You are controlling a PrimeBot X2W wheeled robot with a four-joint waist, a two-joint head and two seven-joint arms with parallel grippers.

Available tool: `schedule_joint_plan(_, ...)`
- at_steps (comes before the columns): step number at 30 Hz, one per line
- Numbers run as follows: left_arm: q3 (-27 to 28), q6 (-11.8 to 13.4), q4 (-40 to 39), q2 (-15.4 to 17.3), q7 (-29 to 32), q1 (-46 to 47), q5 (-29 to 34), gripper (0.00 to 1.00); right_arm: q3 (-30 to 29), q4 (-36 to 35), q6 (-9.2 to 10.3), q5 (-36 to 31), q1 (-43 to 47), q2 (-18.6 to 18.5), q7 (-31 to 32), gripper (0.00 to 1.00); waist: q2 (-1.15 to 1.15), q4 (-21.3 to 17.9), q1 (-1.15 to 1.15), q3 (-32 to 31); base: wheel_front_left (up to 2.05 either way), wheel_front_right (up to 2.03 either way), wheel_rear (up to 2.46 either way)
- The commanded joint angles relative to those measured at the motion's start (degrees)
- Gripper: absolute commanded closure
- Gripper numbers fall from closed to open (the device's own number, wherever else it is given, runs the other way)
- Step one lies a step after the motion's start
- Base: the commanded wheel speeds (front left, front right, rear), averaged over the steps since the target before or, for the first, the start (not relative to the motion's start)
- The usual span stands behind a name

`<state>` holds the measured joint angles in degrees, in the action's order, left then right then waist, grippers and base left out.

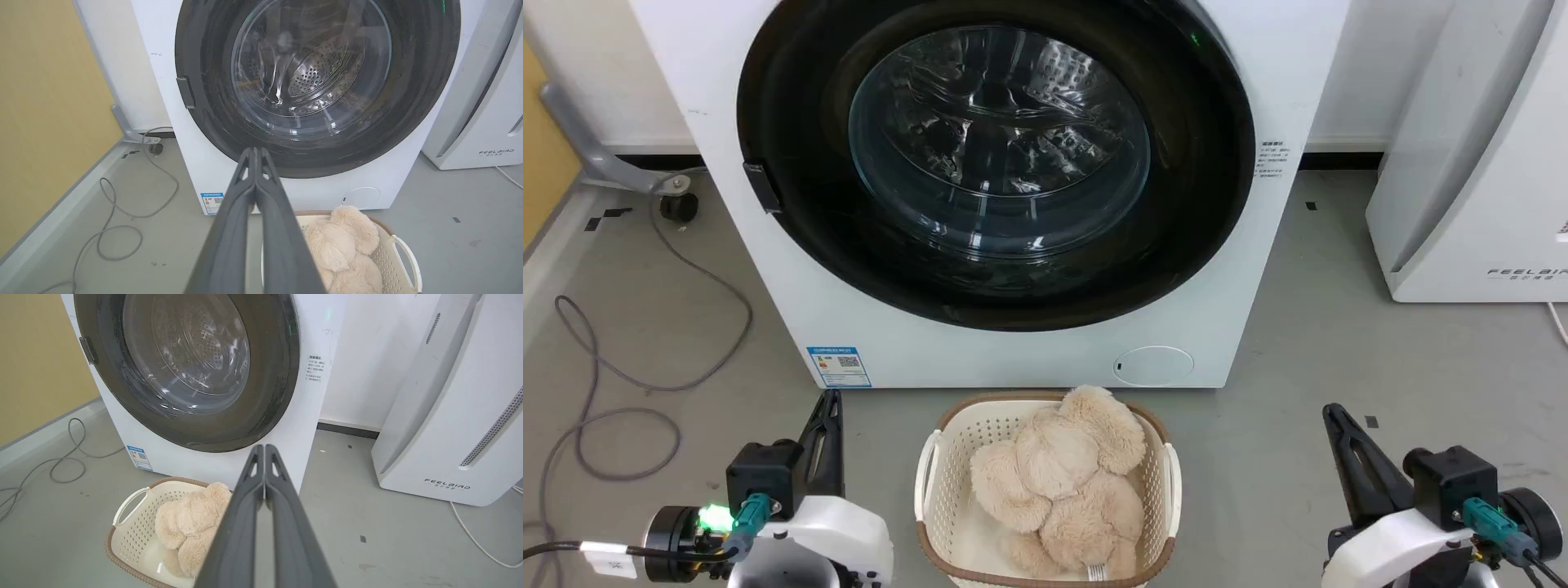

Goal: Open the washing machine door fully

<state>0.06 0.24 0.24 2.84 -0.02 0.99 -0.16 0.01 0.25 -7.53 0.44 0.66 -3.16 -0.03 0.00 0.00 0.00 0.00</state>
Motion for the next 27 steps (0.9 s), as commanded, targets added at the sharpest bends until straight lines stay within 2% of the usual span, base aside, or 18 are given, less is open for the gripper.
schedule_joint_plan(1,-0.06,-0.24,-0.24,0.04,0.02,-0.99,0.16,1.00,-0.01,-0.25,0.04,-0.44,-0.66,0.28,0.03,1.00,0.00,0.00,0.00,0.00,0.00,0.00,0.00)
schedule_joint_plan(6,-0.06,-0.24,-0.24,0.04,0.02,-0.99,0.16,1.00,-0.01,-0.25,0.04,-0.44,-0.66,0.28,0.03,1.00,0.00,0.00,0.00,0.00,0.00,0.00,0.00)
schedule_joint_plan(7,0.01,0.02,0.02,0.00,0.00,0.01,-0.02,0.00,0.00,0.01,-0.01,0.03,0.02,-0.01,-0.02,0.00,0.00,0.00,0.00,0.00,0.00,0.00,0.00)
schedule_joint_plan(15,-0.64,0.12,0.67,-0.01,-0.85,0.22,-0.67,0.00,-0.16,0.53,-0.01,0.74,0.17,0.01,-0.84,0.00,0.00,-0.01,0.00,0.04,0.00,0.00,0.00)
schedule_joint_plan(16,-0.73,0.14,0.74,-0.01,-0.97,0.26,-0.76,0.00,-0.19,0.63,-0.01,0.86,0.18,0.01,-0.96,0.13,0.00,-0.01,0.00,0.04,0.00,0.00,0.00)
schedule_joint_plan(17,-0.83,0.16,0.82,-0.01,-1.09,0.30,-0.86,0.00,-0.22,0.73,-0.01,0.97,0.18,0.01,-1.08,0.52,0.00,-0.01,0.00,0.05,0.00,0.00,0.00)
schedule_joint_plan(18,-0.92,0.19,0.90,-0.01,-1.21,0.33,-0.95,0.00,-0.24,0.82,-0.01,1.12,0.17,0.01,-1.21,1.00,0.00,-0.01,0.00,0.06,0.00,0.00,0.00)
schedule_joint_plan(27,-2.02,0.40,1.88,0.00,-2.53,0.72,-1.99,0.00,-0.62,1.71,0.00,3.89,-0.16,0.04,-2.53,1.00,0.00,-0.02,0.00,0.18,0.00,0.00,0.00)
